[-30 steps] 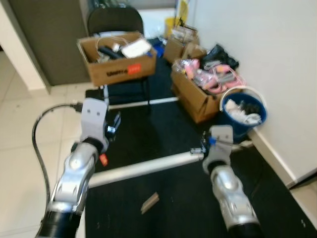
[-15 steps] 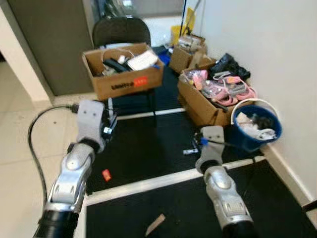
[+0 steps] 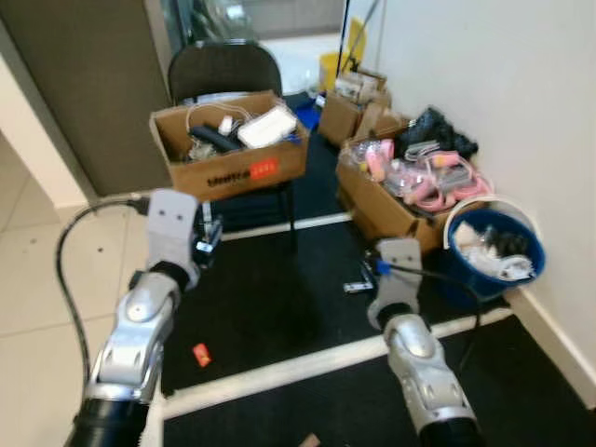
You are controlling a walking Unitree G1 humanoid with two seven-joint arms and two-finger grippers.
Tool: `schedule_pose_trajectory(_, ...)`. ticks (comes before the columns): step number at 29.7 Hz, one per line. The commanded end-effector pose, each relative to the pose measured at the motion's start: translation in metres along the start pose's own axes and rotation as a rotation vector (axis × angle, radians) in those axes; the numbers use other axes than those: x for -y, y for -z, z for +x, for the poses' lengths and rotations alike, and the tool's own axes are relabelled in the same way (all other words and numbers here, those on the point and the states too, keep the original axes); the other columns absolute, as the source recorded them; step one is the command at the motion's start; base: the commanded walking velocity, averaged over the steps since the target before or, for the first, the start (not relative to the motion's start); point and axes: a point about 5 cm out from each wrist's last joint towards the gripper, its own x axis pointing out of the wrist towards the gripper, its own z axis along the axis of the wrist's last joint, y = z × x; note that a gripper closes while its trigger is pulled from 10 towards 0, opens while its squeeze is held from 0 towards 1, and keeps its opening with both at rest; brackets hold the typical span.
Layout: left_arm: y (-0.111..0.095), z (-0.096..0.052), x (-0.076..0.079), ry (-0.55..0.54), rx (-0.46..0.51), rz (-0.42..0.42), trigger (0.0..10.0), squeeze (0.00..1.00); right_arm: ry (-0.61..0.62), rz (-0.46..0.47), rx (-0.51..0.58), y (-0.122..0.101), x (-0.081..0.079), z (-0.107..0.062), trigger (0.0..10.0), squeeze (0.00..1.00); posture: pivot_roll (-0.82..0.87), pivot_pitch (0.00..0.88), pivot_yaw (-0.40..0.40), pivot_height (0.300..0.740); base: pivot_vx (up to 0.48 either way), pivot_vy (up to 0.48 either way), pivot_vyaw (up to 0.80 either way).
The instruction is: Picking trash to rubbish bin
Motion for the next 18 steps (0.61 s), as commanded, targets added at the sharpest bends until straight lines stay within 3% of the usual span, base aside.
schedule_pose_trajectory(1,0.0031,-0.0035,-0.0037,-0.005,-0.017,-0.002,10.0,0.0,-0.013,0.015,-0.008,0.0031,-0.0062,-0.0014,10.0,0.0,0.0,0.144,0.015,0.74,0.446,0.0,0.0)
schedule_pose_trajectory(18,0.0038,-0.0043,-0.0036,-0.003,-0.02,-0.001,10.0,0.0,-0.014,0.009,-0.007,0.0028,-0.0049,-0.001,10.0,0.0,0.0,0.146,0.012,0.74,0.475,0.0,0.0)
